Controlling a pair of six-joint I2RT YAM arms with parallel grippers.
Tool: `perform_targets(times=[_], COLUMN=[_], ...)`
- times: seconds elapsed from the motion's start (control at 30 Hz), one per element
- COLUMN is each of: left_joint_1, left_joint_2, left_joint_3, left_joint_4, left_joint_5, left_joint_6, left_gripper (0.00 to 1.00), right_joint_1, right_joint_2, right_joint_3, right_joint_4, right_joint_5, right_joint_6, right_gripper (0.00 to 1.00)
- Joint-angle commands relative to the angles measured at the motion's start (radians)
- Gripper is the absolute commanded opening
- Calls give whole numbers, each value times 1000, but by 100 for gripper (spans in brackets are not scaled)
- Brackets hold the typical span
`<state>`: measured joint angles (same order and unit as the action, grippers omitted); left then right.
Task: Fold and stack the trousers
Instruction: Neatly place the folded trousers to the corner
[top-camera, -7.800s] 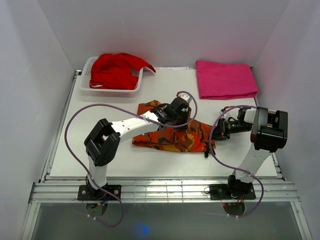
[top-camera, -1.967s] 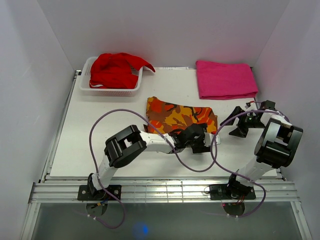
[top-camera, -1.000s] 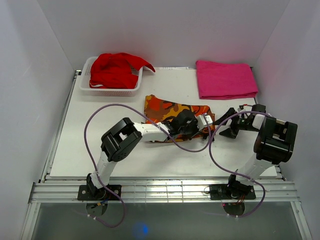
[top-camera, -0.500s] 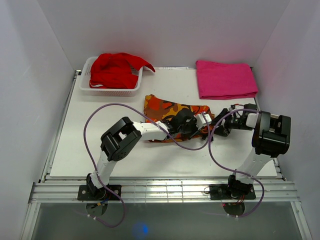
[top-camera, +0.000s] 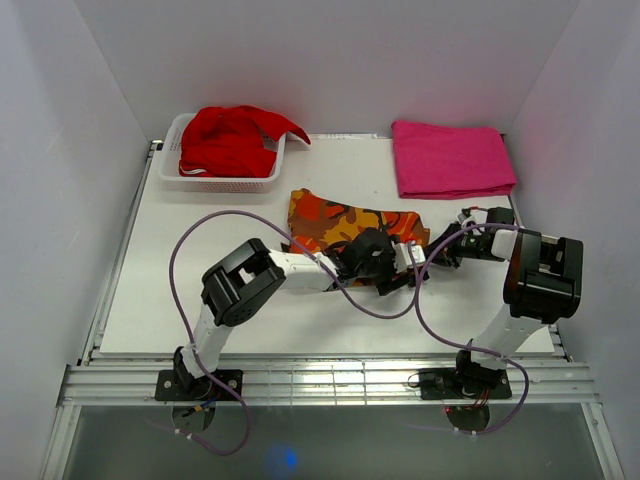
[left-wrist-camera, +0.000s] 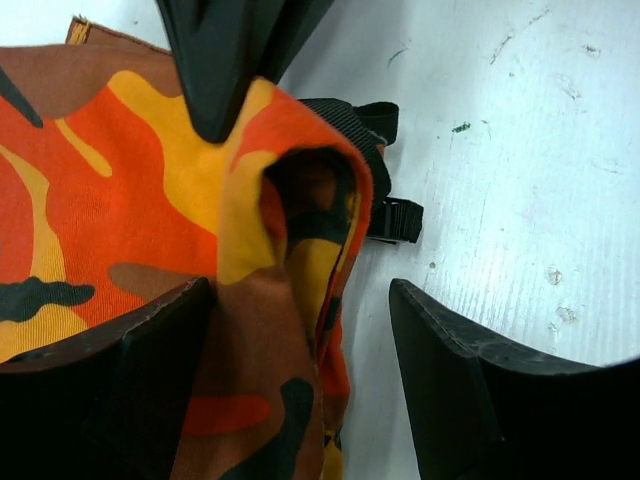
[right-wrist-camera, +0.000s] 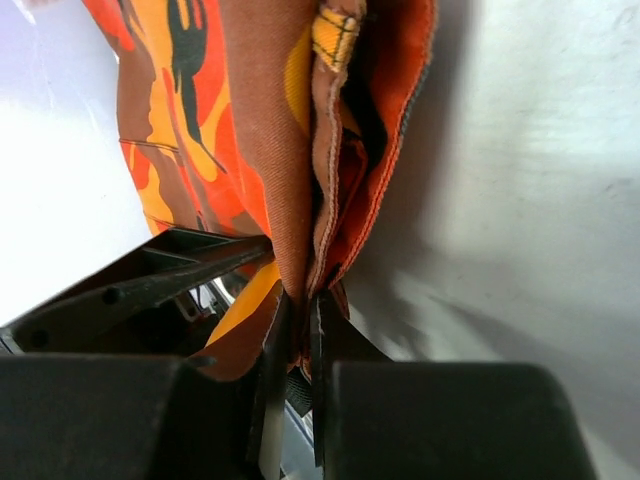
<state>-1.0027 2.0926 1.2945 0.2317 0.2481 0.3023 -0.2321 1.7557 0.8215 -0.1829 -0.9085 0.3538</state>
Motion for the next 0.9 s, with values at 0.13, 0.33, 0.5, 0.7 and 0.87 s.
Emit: perform_targets(times=[0.13, 0.33, 0.5, 0.7, 0.87], left_joint_1=[-71, -96, -96, -96, -96], left_joint_2=[-72, 17, 38, 41, 32], left_joint_3=[-61, -57, -78, -78, -84], left_joint_4=[158, 296, 360, 360, 363], left_joint_5=[-98, -327, -359, -359, -356], left_joint_6=[172, 259, 304, 282, 265], left_gripper=[83, 78, 42, 6, 0], right_joint_1=[14, 16, 16, 16, 11], right_joint_2=[-74, -93, -93, -111, -150], right_joint_3=[-39, -48, -36, -10, -12], right_joint_4=[45, 25, -3, -64, -69], right_joint_5=[-96, -116, -119, -58, 20], right_joint_6=[122, 146, 136, 91, 93], right_gripper=[8, 8, 8, 82, 97])
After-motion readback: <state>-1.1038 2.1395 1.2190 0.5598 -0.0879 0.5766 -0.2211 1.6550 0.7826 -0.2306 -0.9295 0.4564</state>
